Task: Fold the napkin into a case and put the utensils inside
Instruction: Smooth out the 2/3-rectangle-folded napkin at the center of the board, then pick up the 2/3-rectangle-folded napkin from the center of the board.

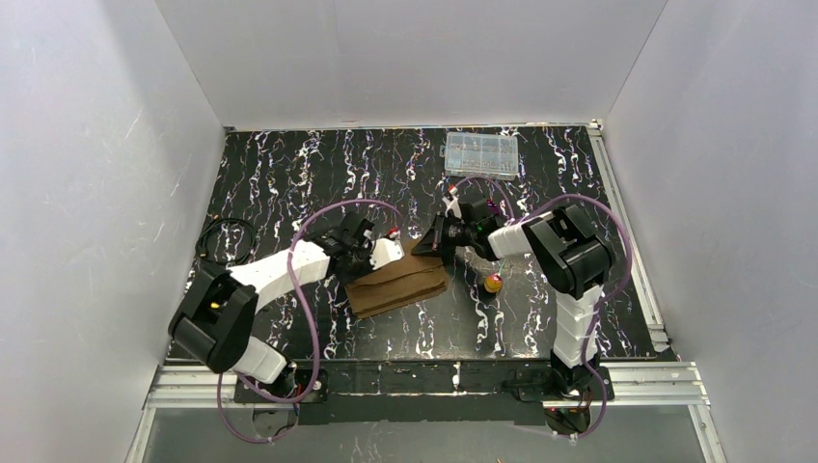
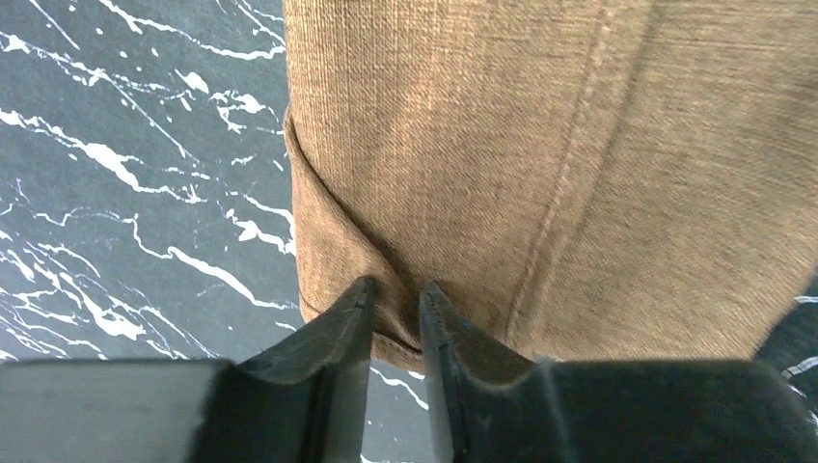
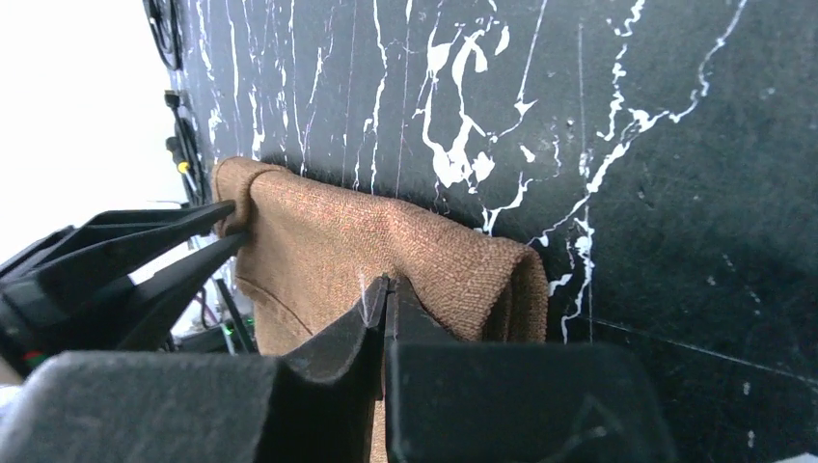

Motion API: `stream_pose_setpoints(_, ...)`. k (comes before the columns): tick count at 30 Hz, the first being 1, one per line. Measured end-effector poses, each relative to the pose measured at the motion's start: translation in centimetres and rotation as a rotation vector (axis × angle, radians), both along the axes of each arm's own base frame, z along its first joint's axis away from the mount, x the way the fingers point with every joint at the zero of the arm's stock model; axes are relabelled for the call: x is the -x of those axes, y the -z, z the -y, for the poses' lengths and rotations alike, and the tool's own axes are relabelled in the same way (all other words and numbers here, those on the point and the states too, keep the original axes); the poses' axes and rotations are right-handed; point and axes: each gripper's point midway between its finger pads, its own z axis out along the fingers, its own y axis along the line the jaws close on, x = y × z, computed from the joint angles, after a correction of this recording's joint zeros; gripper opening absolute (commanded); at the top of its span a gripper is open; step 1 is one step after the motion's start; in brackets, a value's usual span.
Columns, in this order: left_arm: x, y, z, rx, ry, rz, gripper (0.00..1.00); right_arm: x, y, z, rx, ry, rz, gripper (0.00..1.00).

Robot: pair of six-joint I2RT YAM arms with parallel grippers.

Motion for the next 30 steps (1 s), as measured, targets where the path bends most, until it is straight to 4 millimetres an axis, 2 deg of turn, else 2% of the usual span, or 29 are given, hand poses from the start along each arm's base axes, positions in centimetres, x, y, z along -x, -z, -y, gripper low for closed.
stream_pose_setpoints(2,0.5,-0.8,-0.1,0.013,0.006,-0.005,0.28,-0.1,-0.1,0.2,0.021,-0.005,0.025,0.09)
stream_pose_setpoints(4,0.9,-1.5,-0.1,0.025,0.015,-0.008,0.36,0.1,-0.2,0.4,0.044,-0.01,0.039,0.1)
stream_pose_setpoints(6,1.3,-1.9,0.0,0.029,0.024,-0.018,0.5,0.2,-0.7,0.8,0.075,-0.011,0.055,0.11)
stream_pose_setpoints(8,1.4,-2.4,0.0,0.031,0.038,-0.025,0.53,0.4,-1.4,1.1,0.098,-0.017,0.069,0.12)
stream_pose_setpoints(9,1.6,-2.6,0.2,0.036,0.047,-0.035,0.68,0.3,-2.0,1.1,0.106,-0.019,0.081,0.12)
stream_pose_setpoints(10,1.8,-3.0,0.3,0.045,0.061,-0.043,0.7,0.1,-2.9,0.8,0.106,-0.026,0.102,0.12)
stream_pose_setpoints(14,3.0,-4.9,0.9,0.092,0.133,-0.061,0.71,0.0,-5.7,-1.3,0.079,-0.067,0.171,0.11)
stream_pose_setpoints(18,5.6,-6.4,1.2,0.162,0.296,-0.056,0.7,1.9,-6.8,-4.6,0.058,-0.146,0.199,0.11)
stream_pose_setpoints(24,11.1,-5.2,-0.1,0.2,0.637,0.007,0.66,4.8,-5.5,-9.4,0.049,-0.27,0.184,0.1)
stream_pose_setpoints(27,11.9,-4.3,0.0,0.196,0.75,0.032,0.61,5.7,-4.8,-10.8,0.05,-0.31,0.179,0.09)
stream_pose_setpoints(30,11.9,-3.6,0.4,0.197,0.826,0.053,0.58,6.5,-4.3,-11.4,0.051,-0.335,0.172,0.08)
